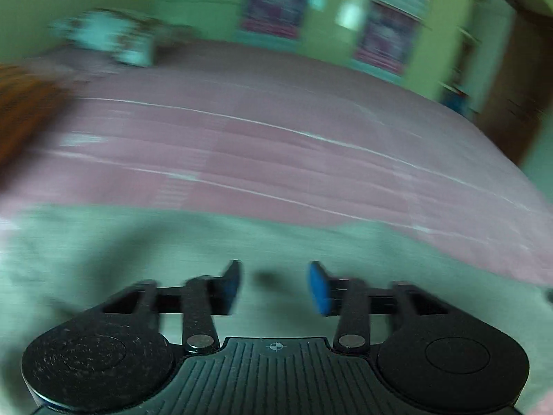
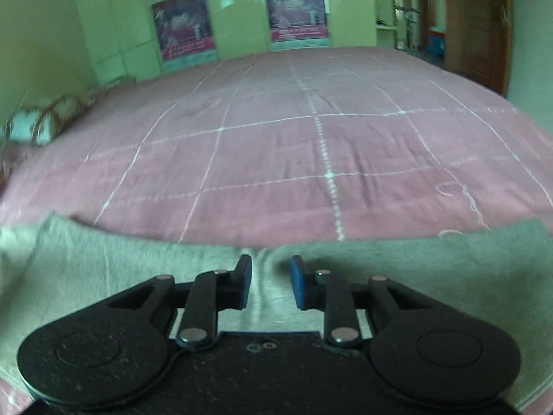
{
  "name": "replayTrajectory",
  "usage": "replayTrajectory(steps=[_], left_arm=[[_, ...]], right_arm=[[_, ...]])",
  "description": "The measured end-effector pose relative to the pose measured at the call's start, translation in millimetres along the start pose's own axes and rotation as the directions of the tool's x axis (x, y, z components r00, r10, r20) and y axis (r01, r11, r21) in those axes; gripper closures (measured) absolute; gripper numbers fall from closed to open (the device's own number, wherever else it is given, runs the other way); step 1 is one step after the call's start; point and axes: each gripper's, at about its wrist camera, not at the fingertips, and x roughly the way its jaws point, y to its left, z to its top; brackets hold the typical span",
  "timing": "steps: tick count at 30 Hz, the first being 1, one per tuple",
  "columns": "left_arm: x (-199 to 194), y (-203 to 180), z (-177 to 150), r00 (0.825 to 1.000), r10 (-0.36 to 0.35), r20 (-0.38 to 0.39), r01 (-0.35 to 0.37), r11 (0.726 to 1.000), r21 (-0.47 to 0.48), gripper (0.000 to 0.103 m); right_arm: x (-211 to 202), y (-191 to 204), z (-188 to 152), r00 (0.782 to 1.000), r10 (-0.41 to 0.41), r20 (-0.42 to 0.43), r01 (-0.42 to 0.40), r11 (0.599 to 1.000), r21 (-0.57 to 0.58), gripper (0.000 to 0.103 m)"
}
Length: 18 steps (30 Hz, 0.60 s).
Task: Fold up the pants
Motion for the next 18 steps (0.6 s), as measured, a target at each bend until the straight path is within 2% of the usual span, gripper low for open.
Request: replayTrajectory(steps=[2,4,5,7,8,10,11,13,15,17,18], left_arm=[[23,-47,-1,0.999,-0.034,-0.011,0.035,0.995,0.092,0.045],[50,-80,-1,0.999,-0.018,-0.037,0.024,0.987,0.156,0.043],[62,-89,-2,0.998,0.013,-0.06,-0.002,0.984,0.178,0.031],[72,-95,-4,0.998,0.046,-0.046,-0.034,0.973,0.227,0.018],[74,-92,-4,0.995,0.09,-0.045,-0.077,0.969,0.236,0.009],[71,-65,0,0.994,0.094,-0.048,-0.084,0.98,0.182,0.008],[67,-52,1,0.992,0.113,-0.049,-0.104,0.981,0.166,0.008],[61,-22,7,0.987,0.156,-0.047,-0.146,0.974,0.175,0.008],[48,7,10,0.972,0.23,-0.035,-0.221,0.96,0.172,0.008],[37,44,15,0.954,0.299,-0.03,-0.294,0.948,0.12,0.008],[24,60,15,0.95,0.311,-0.026,-0.307,0.947,0.089,0.015]], right_arm=[[4,3,-4,0.998,0.049,-0.024,-0.049,0.999,0.013,0.087],[9,9,-10,0.998,0.039,-0.051,-0.041,0.998,-0.044,0.086],[12,12,-12,0.997,0.035,-0.061,-0.04,0.995,-0.086,0.089],[14,4,-16,0.998,0.009,-0.058,-0.018,0.987,-0.161,0.091],[13,-5,-16,0.999,-0.018,-0.051,0.01,0.986,-0.165,0.092],[8,-34,-10,0.997,-0.067,-0.042,0.061,0.989,-0.137,0.096],[6,-48,-9,0.997,-0.065,-0.044,0.059,0.991,-0.118,0.101],[1,-76,-5,0.996,-0.084,-0.044,0.079,0.991,-0.108,0.103],[-6,-107,0,0.991,-0.131,-0.033,0.128,0.989,-0.075,0.103],[-13,-139,4,0.983,-0.183,-0.025,0.182,0.983,-0.018,0.103],[-16,-154,6,0.97,-0.242,-0.023,0.242,0.97,0.011,0.103]])
